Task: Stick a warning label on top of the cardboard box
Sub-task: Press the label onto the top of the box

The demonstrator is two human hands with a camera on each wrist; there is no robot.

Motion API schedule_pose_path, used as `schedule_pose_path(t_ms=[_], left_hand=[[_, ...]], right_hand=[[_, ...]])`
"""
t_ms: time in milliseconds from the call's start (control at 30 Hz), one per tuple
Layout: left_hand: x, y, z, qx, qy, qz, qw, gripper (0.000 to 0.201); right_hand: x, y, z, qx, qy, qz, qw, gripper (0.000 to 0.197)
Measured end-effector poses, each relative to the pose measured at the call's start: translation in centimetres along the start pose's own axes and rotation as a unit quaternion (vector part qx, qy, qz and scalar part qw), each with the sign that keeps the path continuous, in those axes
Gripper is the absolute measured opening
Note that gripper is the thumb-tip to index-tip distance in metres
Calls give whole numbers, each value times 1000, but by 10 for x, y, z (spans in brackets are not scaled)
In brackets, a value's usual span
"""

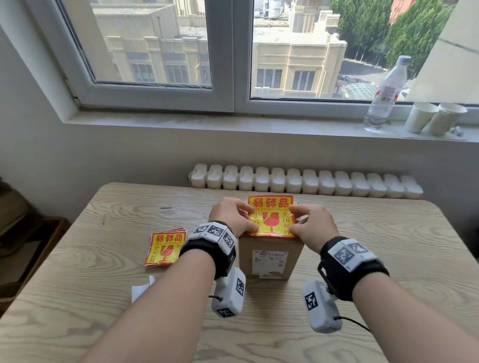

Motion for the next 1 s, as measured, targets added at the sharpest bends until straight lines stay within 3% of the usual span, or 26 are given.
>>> schedule_pose_path(t_ms=[267,433,566,700,800,999], left_hand=[[-1,-6,0,73,-9,-21,997,54],[0,-26,-3,106,-10,-86,991,49],[3,-30,-15,149,10,-92,985,53],[8,-16,-18,110,50,-62,991,58],[14,-6,-3,68,35,-38,996,56],[21,-25,-2,59,11,-75,995,41]], right_hand=[[0,-3,-1,-40,9,-5,999,57],[0,11,2,-157,-27,39,986,54],[6,15,-18,-222,36,51,973,59],[8,7,-21,-186,50,30,981,61],[8,3,-13,-152,31,18,988,59],[16,15,-20,-136,37,22,990,55]])
Point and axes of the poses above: each hand's wrist, its own x-axis towards the middle knuckle, its own z-axis out of the back of the hand, y = z × x, the point moved 10 cm from there along x, towards the middle knuckle, and after that the axes turned 4 degrees about -x, right-handed, at the moved point
